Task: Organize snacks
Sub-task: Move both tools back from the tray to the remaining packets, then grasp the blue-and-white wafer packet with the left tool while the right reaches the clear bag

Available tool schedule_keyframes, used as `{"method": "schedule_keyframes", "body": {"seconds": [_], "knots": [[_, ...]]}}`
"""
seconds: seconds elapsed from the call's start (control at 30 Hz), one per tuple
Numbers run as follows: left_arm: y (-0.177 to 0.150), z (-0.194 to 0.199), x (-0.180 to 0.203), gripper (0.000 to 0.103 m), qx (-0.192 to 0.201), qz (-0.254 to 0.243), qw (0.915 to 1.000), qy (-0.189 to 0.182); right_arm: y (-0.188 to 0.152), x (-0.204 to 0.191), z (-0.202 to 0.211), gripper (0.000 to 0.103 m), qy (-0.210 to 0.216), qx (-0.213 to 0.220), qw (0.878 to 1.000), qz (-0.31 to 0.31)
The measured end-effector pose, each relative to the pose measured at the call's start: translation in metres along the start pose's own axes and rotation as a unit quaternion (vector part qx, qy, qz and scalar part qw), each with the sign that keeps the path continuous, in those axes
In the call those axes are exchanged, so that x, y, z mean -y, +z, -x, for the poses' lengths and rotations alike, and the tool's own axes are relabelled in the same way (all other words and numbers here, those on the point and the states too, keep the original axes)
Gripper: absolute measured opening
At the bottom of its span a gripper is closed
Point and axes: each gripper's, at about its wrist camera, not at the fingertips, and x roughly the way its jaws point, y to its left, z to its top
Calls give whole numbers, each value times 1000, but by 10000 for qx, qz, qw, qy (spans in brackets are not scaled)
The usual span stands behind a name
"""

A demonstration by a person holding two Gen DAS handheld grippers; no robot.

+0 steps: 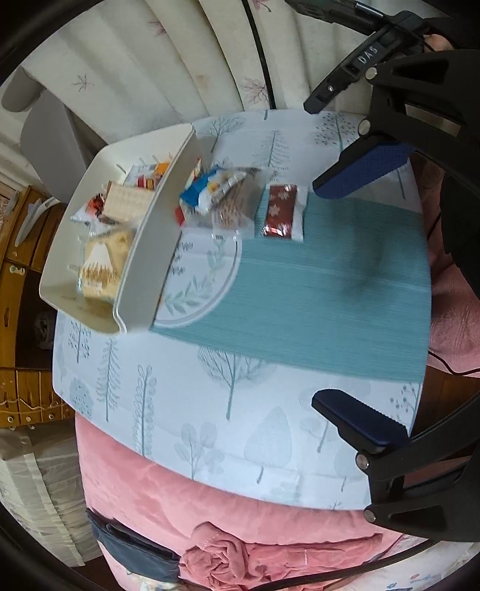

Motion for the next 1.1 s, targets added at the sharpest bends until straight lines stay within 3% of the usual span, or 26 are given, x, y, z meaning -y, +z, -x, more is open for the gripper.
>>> {"method": "schedule_keyframes", "body": {"seconds": [0.33, 0.57, 0.8, 1.03, 1.1], "knots": [[9, -40, 61, 103, -47, -112, 9999, 39, 23, 13, -15, 75, 299, -129, 9916, 1252], [30, -88, 92, 103, -357, -68, 9993, -23, 26, 9, -33, 75, 414, -191, 9741, 2216], [60, -124, 109, 103, -483, 98, 9988, -19, 30, 3, -53, 75, 556, 19, 9509, 3045], [85, -143, 110, 102, -512, 328, 9981, 38, 25, -2, -87, 75, 811, -143, 9357, 3432], [90, -145, 107, 97, -522, 361, 9980, 37, 20, -8, -96, 75, 858, -223, 9309, 3543]]}}
